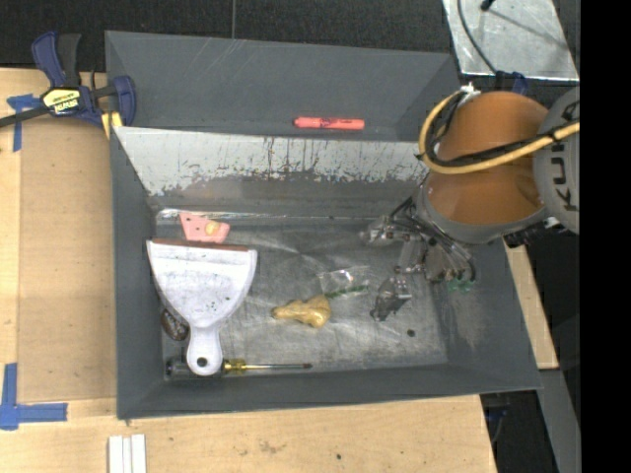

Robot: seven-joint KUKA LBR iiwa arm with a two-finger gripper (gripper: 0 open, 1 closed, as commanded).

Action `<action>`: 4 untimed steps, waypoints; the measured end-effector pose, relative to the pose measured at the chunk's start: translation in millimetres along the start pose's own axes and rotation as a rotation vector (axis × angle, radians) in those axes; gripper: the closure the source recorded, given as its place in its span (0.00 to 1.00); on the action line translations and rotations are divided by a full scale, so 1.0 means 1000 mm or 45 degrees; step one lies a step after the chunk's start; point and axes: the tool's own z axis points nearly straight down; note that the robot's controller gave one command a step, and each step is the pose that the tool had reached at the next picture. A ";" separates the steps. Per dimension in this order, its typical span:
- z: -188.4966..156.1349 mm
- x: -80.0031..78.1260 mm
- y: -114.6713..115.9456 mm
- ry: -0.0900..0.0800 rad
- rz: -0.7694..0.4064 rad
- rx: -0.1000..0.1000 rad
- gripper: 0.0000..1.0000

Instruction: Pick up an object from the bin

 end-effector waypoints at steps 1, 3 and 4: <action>0.095 -0.015 0.021 -0.001 -0.052 0.000 1.00; 0.052 -0.012 0.024 0.009 -0.056 0.000 1.00; 0.025 -0.021 0.025 -0.010 -0.040 0.000 1.00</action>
Offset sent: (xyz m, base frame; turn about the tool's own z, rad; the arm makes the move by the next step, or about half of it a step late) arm 0.0000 0.0000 0.0000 0.0000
